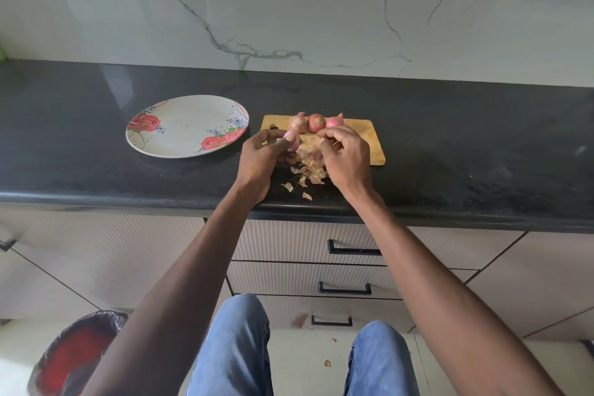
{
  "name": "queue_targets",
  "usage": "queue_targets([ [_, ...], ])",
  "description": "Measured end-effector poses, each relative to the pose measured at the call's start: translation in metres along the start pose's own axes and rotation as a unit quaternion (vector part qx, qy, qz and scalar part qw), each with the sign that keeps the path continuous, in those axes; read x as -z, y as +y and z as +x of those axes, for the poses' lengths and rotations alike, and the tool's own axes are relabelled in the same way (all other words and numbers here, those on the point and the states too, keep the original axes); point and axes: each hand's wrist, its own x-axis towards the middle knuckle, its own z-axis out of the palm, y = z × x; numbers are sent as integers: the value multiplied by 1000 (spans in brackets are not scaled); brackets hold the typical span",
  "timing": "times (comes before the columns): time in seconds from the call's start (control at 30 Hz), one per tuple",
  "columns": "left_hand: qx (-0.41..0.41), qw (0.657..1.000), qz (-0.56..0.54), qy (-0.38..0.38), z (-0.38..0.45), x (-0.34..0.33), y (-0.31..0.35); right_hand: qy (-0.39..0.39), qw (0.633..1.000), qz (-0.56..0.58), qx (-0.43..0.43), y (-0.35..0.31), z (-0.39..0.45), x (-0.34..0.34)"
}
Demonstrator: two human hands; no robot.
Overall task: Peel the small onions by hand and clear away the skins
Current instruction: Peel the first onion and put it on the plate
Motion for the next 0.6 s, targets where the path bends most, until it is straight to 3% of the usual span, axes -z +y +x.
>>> queue_targets([
  [0.2,10,999,-10,-29,-3,0,2,-27,998,45,-21,0,-1,0],
  [0.43,-6,997,-9,-81,-6,-1,3,-168,986,0,12,0,-2,-9],
  [0.6,-9,994,-10,-105,-6,1,1,-143,988,-33,40,2,-2,-10],
])
